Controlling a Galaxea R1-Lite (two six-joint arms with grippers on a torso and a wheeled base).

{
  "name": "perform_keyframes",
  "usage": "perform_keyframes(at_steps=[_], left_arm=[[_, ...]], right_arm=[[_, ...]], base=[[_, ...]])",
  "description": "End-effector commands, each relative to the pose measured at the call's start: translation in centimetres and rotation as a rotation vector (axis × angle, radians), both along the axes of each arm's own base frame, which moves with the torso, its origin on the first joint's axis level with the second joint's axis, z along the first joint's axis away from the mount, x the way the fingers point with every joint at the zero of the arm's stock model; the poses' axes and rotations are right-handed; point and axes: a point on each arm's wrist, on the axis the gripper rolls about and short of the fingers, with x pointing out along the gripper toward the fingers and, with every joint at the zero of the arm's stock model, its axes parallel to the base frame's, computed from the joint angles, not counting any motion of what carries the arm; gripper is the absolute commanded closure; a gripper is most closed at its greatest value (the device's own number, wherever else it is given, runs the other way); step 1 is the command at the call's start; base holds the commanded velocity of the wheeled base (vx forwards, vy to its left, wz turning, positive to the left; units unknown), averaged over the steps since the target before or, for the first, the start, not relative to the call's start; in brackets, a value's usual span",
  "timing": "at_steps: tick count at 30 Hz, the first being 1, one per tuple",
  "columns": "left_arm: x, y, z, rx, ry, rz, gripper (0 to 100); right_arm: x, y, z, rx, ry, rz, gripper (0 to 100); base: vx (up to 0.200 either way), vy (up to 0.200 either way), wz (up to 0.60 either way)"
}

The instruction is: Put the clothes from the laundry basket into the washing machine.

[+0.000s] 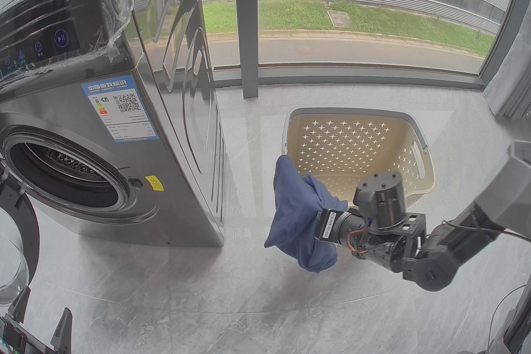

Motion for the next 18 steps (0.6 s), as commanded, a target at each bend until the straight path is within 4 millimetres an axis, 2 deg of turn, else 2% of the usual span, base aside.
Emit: perform_keyframes(at_steps=[1, 2, 6, 8, 12, 15, 18], left_arm=[[0.0, 0.0, -0.4, 0.001, 0.0, -0.001, 0], [0.0, 0.0, -0.5, 0.001, 0.001, -0.001, 0], [0.0, 0.0, -0.4, 0.001, 0.0, -0.001, 0], [0.0, 0.0, -0.4, 0.001, 0.0, 0.001, 0], [0.0, 0.0, -0.5, -0.001, 0.001, 0.002, 0], [0.0, 0.0, -0.4, 0.001, 0.0, 0.001, 0], [0.0, 0.0, -0.4, 0.001, 0.0, 0.001, 0]], right_arm=[[-5.9, -3.0, 6.5, 0.099, -0.128, 0.058, 100], [-6.3, -3.2, 6.9, 0.107, -0.136, 0.062, 100], [-10.0, -5.6, 9.9, 0.185, -0.219, 0.109, 100], [-10.4, -6.2, 10.5, 0.181, -0.24, 0.116, 100], [-11.7, -6.9, 9.2, 0.054, -0.276, 0.194, 100], [-12.9, -7.6, 9.1, 0.021, -0.328, 0.285, 100], [-13.1, -7.7, 9.5, 0.043, -0.373, 0.299, 100]], base=[[0.0, 0.0, 0.0], [0.0, 0.0, 0.0], [0.0, 0.0, 0.0], [0.0, 0.0, 0.0], [0.0, 0.0, 0.0], [0.0, 0.0, 0.0], [0.0, 0.0, 0.0]])
